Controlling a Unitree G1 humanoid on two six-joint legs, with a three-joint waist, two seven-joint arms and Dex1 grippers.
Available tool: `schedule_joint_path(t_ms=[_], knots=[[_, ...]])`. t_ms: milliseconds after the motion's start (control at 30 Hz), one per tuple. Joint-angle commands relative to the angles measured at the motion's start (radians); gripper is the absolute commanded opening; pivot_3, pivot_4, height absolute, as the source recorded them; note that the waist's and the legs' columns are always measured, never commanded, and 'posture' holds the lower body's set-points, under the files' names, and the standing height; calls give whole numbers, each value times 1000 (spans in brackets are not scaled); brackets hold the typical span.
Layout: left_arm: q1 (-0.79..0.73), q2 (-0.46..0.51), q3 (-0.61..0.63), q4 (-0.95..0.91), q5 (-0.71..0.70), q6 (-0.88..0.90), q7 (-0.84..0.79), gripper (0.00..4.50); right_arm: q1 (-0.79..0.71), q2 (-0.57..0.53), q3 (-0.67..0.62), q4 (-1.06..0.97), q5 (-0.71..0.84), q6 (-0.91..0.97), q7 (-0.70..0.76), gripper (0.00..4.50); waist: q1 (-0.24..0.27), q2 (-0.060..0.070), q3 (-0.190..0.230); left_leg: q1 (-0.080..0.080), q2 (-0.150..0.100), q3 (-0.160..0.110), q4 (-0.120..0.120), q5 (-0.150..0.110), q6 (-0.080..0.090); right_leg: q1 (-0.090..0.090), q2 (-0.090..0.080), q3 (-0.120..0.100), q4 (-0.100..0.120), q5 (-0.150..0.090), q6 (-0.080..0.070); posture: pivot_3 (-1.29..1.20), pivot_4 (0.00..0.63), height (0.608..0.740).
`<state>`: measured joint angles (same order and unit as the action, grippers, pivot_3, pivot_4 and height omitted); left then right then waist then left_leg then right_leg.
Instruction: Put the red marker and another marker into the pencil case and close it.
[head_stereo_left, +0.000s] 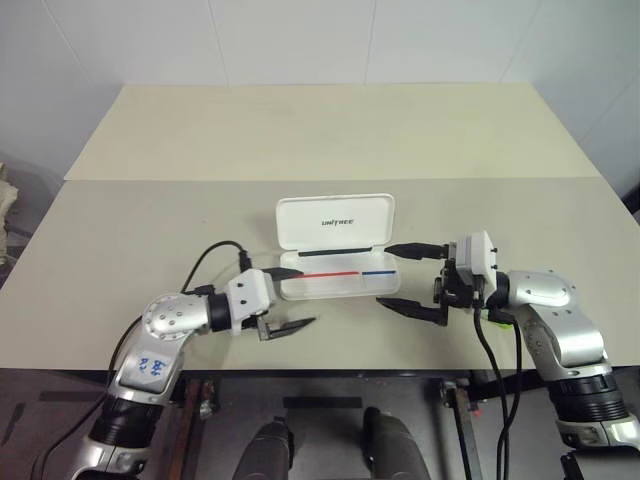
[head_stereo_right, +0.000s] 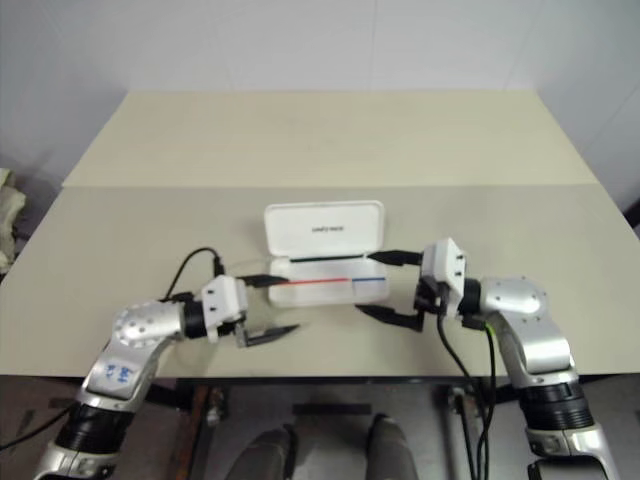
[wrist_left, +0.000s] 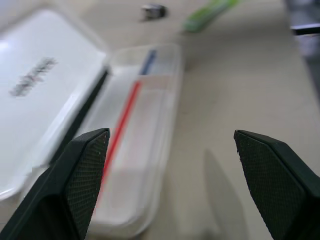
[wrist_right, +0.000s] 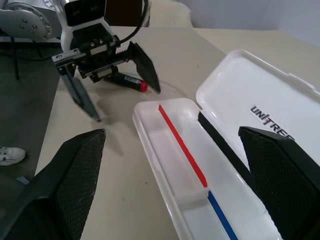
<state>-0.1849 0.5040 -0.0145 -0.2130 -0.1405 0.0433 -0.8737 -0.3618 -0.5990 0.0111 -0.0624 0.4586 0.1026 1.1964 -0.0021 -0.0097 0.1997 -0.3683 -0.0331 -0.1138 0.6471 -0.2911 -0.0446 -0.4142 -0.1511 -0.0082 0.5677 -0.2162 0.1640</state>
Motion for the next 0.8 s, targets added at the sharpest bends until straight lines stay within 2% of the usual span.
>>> schedule_joint_path(t_ms=[33, 333, 433, 600, 800], knots=[[53, -8, 80, -97, -41, -30, 75, 4250, -33, 14, 14, -14, 5, 1, 4, 4500, 0, 0, 0, 0, 0, 0, 0, 0, 0, 0, 0, 0, 0, 0, 0, 0, 150, 740], [305, 15, 277, -218, -95, 1, 161, 4250, -63, 27, 30, -3, 9, 19, 11, 4500, -2, 0, 0, 0, 1, 0, 0, -2, -1, 0, 1, 0, -1, -1, -1, 0, 150, 740], [376, 25, 344, -175, -100, -30, 168, 4250, -68, 29, 32, 7, 10, 18, 20, 4500, -1, 0, 0, 1, 3, 1, 0, -2, -1, -1, 2, 0, 0, -2, -3, 0, 150, 740], [411, 29, 384, -78, -125, -61, 146, 4250, -73, 27, 32, 21, 5, 9, 37, 4500, 4, 0, 0, 0, 3, 1, 1, -3, -1, 0, 2, -1, -1, -2, -3, 0, 150, 740], [370, 46, 343, 98, -180, -29, 52, 4250, -70, 12, 23, 47, -2, -6, 64, 4500, 0, 0, 0, 1, 4, 2, 0, -3, -1, 0, 3, -1, -1, -2, -4, 0, 150, 740]])
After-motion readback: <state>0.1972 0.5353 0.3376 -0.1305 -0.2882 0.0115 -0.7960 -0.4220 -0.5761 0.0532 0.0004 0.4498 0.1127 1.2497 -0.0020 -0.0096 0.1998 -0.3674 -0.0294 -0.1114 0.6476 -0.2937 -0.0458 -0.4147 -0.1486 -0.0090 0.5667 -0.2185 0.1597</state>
